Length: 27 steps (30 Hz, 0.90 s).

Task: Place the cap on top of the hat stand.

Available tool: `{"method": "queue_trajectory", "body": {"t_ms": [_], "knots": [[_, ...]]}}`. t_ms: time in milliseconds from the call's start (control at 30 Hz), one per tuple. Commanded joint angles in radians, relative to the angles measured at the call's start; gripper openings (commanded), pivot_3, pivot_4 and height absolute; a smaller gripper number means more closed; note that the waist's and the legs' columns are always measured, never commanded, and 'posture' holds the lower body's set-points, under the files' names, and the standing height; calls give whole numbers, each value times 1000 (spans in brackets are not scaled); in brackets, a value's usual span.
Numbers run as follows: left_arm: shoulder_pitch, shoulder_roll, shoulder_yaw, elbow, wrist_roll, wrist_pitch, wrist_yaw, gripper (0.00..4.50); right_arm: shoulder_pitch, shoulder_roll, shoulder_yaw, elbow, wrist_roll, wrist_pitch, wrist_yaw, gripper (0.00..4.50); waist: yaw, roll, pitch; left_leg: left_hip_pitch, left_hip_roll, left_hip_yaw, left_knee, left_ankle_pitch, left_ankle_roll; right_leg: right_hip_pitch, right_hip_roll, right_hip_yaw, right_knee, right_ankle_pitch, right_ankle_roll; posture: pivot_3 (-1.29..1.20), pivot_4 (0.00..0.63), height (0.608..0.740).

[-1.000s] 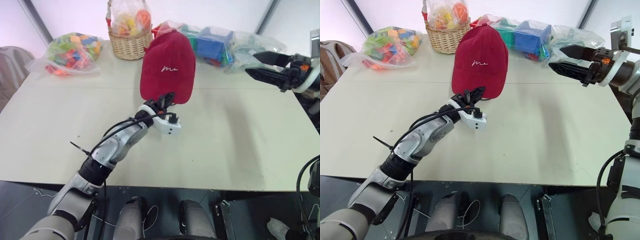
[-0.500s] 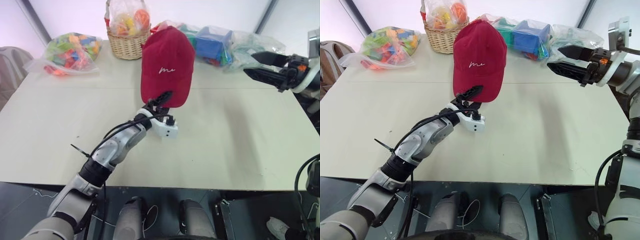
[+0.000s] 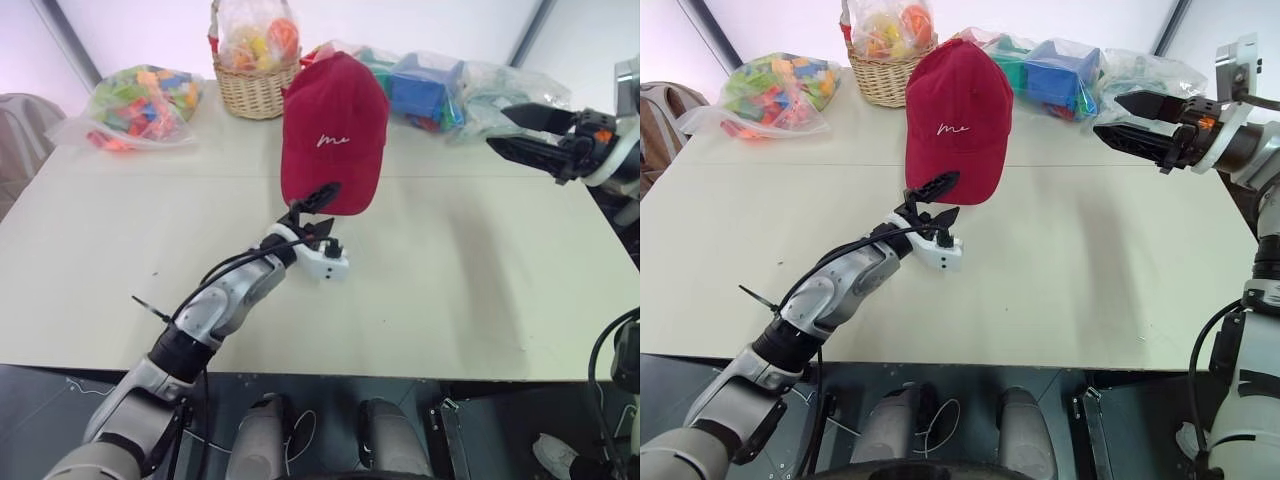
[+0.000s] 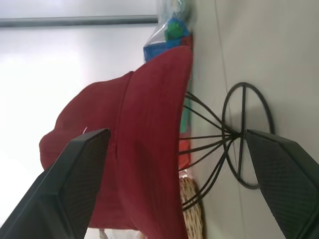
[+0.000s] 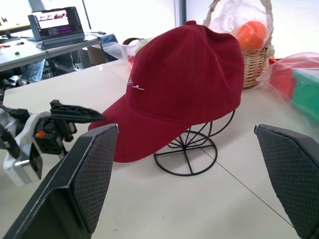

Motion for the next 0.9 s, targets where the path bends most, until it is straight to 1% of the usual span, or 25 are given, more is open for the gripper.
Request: {"method": "queue_trajectory", "body": {"t_ms": [33,233,333,433,533,567,700,767,900], "knots": [[21,29,89,-127,-59,24,-39,4490,-8,-7,-23,-29,11,-7,5,4500,0,0,0,0,0,0,0,0,0,0,0,0,0,0,0,0,150,740],[122,94,226,-344,-180,81,-194,4490,-9,0,-17,-8,3,-17,9,4500,-3,0,0,0,0,0,-1,0,0,0,0,0,0,0,0,0,150,740],[185,105,334,-473,-271,135,-255,4490,-10,-4,-14,16,-5,-26,17,4500,-2,0,0,0,0,0,0,0,0,0,0,0,0,0,0,0,150,740],[251,97,492,-579,-410,272,-351,4490,-14,-24,-13,67,-25,-46,33,4500,-3,0,0,0,0,0,0,0,0,0,0,0,0,0,0,0,150,740],[294,28,645,-671,-648,588,-510,4490,-24,-44,-9,131,-49,-70,56,4500,-4,0,0,0,0,0,0,0,0,0,0,0,0,0,0,0,150,740],[301,15,682,-692,-708,658,-544,4490,-27,-47,-7,145,-55,-76,61,4500,-5,0,0,0,0,0,0,0,0,0,0,0,0,0,0,0,150,740],[390,39,927,-762,-989,988,-725,4490,-37,-40,13,224,-96,-116,81,4500,-16,-1,1,0,0,-2,0,0,0,0,1,0,0,-1,1,0,150,740],[431,62,1035,-748,-1078,1082,-760,4490,-46,-36,18,262,-112,-132,92,4500,-26,-1,1,0,0,-2,0,0,0,0,1,0,0,-1,1,0,150,740],[510,95,1185,-677,-1203,1113,-782,4490,-58,-41,28,320,-139,-151,121,4500,-32,-1,1,1,0,-3,0,0,0,1,2,0,0,-1,1,0,150,740]]}}
